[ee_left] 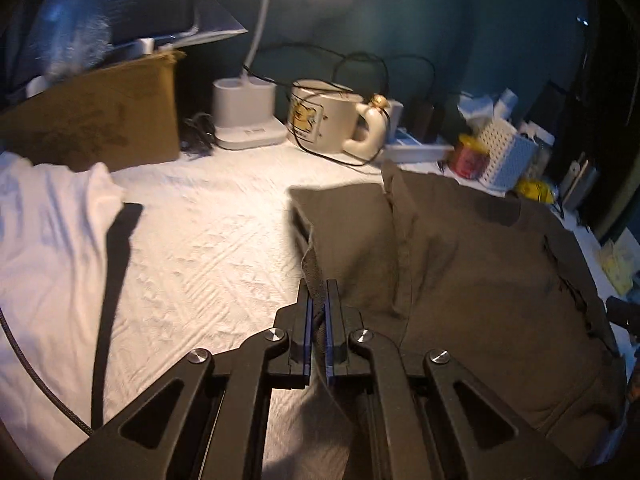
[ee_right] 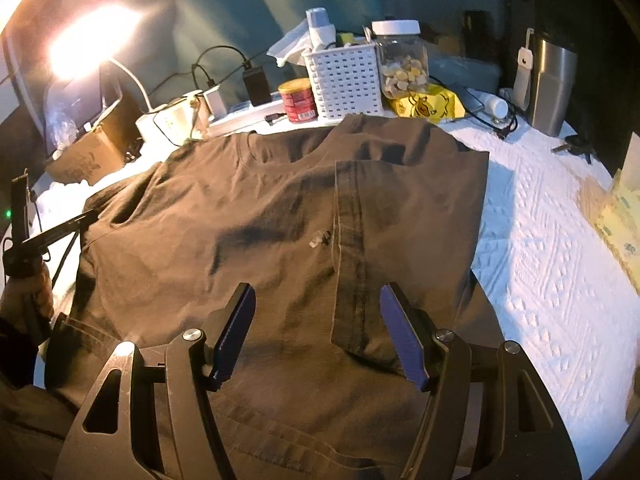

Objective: Fold small clothes
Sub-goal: 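Grasp the shirt's other side edge with the left gripper and lift it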

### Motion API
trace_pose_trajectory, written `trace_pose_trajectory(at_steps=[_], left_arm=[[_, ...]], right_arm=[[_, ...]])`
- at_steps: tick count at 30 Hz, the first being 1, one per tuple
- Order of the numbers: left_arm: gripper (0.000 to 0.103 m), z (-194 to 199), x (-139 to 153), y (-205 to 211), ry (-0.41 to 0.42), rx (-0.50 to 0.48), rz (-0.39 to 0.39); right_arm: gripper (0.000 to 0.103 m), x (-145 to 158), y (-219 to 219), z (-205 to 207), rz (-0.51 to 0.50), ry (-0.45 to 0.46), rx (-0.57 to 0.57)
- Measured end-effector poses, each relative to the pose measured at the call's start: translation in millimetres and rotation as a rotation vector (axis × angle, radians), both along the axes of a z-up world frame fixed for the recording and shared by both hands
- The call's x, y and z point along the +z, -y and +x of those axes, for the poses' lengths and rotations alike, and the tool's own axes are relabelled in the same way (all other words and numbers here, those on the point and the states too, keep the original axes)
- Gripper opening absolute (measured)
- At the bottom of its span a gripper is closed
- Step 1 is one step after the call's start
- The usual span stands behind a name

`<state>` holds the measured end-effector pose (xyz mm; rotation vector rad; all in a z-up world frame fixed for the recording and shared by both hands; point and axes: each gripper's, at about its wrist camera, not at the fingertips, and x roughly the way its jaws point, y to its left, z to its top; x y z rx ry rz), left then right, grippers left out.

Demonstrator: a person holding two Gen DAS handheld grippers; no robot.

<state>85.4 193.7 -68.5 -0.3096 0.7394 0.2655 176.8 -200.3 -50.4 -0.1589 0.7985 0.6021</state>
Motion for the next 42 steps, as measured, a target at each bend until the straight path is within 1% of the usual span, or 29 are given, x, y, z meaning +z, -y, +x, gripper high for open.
trace_pose_trajectory(at_steps=[4,7,10,14,18,21,25,29,30,31,32,33,35,36,37,38,40,42], left_arm=[[0.004,-8,0,4,0.033,0.046,-0.009],[0.003,-10,6,11,0.066,0.043,0.006],[0.003,-8,18,25,0.099,0.007,0.056],[0.003,-2,26,42,0.121,-0.055,0.077],[0.003,9,28,70,0.122,-0.163,0.107],[0.003,21,24,93,0.096,-0.241,0.140],[0.004,37,11,118,0.029,-0.328,0.142],[0.005,53,-8,138,-0.083,-0.405,0.131],[0.005,58,-15,143,-0.132,-0.427,0.127],[0.007,61,-21,147,-0.180,-0.443,0.126],[0.015,62,-25,150,-0.209,-0.459,0.115],[0.020,60,-25,151,-0.218,-0.472,0.097],[0.046,54,-19,151,-0.209,-0.480,0.065],[0.052,50,-14,149,-0.201,-0.479,0.050],[0.062,46,-9,146,-0.191,-0.473,0.040],[0.065,42,-3,143,-0.180,-0.465,0.030],[0.065,32,12,132,-0.144,-0.442,0.021],[0.065,27,23,118,-0.106,-0.402,0.029]], right_arm=[[0.069,6,3,-7,0.005,0.014,0.014],[0.069,8,6,-11,0.013,0.015,0.022],[0.069,7,10,-11,0.016,0.009,0.018],[0.069,6,18,-10,0.036,0.004,0.012],[0.069,4,24,-7,0.052,0.001,0.003],[0.069,2,29,-6,0.063,-0.003,-0.002],[0.069,-3,38,-4,0.074,-0.013,-0.016],[0.069,-6,47,-1,0.088,-0.025,-0.037],[0.069,-7,50,-1,0.090,-0.028,-0.041],[0.069,-8,52,0,0.091,-0.031,-0.045],[0.069,-9,53,1,0.092,-0.033,-0.048],[0.069,-9,55,1,0.093,-0.034,-0.050],[0.069,-10,58,2,0.096,-0.036,-0.054],[0.069,-11,60,2,0.096,-0.038,-0.056],[0.069,-12,60,3,0.096,-0.041,-0.058],[0.069,-13,61,4,0.096,-0.043,-0.060],[0.069,-14,61,6,0.096,-0.047,-0.061],[0.069,-15,60,7,0.096,-0.049,-0.059]])
